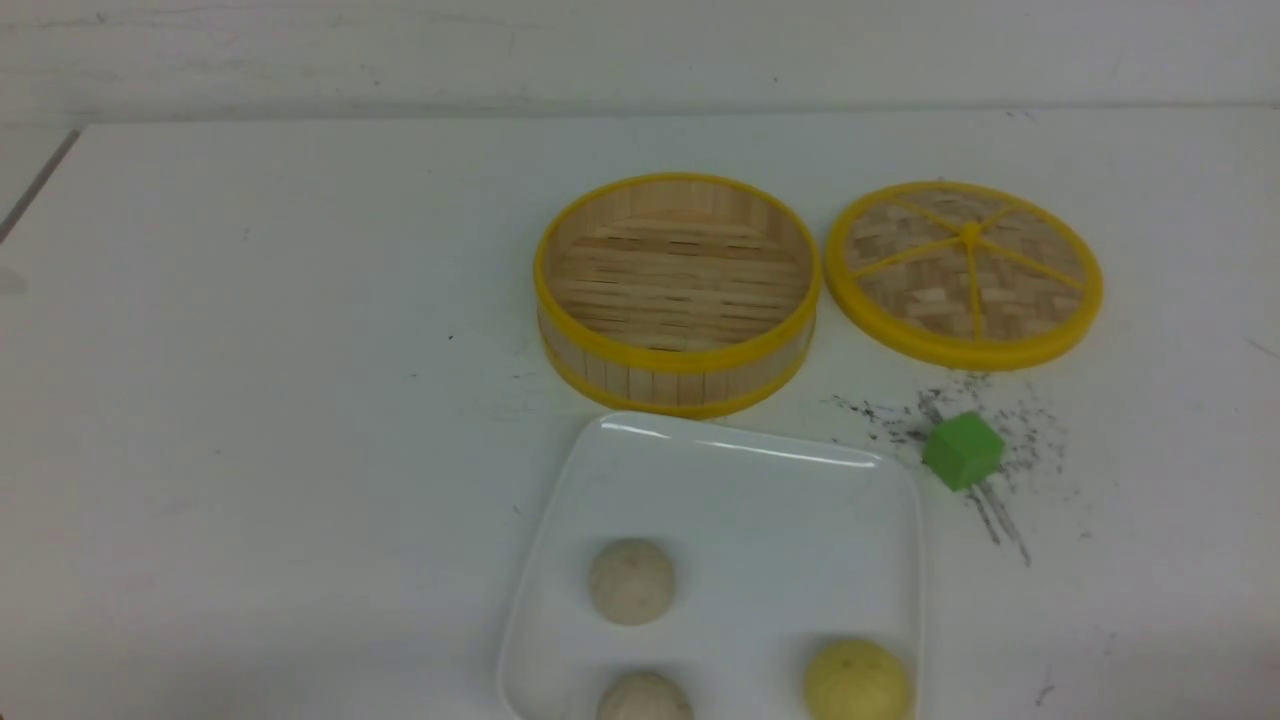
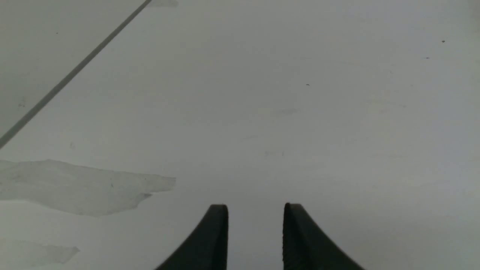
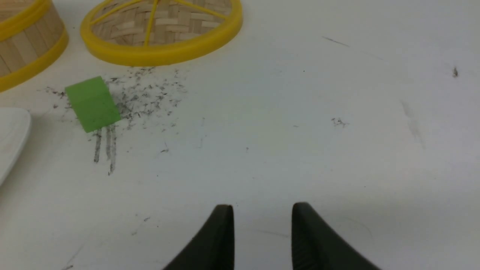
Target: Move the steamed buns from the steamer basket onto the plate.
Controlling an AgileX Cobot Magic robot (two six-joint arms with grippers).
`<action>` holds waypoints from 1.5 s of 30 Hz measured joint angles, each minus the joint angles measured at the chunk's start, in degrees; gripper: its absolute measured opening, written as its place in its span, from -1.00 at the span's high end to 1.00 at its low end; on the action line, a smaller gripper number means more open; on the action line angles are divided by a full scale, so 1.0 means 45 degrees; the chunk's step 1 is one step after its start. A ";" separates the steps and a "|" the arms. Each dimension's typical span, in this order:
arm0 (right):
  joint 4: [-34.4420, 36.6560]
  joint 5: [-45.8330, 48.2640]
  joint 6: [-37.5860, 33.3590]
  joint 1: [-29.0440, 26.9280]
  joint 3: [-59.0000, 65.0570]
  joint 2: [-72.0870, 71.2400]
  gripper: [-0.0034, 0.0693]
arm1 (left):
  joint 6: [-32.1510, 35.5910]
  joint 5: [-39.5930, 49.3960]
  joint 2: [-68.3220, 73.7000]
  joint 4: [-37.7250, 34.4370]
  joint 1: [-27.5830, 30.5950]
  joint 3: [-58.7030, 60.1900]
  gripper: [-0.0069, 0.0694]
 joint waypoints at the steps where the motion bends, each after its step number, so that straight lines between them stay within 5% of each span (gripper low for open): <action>1: 0.0000 0.0000 0.0000 0.0000 0.0000 0.0000 0.25 | 0.0000 0.0000 0.0000 0.0000 0.0000 0.0000 0.19; 25: 0.0000 0.0000 0.0000 0.0000 0.0000 0.0000 0.25 | -0.0109 0.0019 0.0000 0.0039 0.0000 0.0000 0.19; 28: 0.0000 0.0000 0.0000 0.0000 0.0000 0.0000 0.25 | -0.1026 -0.0121 0.0000 -0.1023 0.0000 0.0009 0.19; 45: 0.0000 0.0000 0.0000 0.0000 0.0000 0.0000 0.25 | -0.0952 -0.0261 0.0000 -0.3113 0.0000 0.0009 0.19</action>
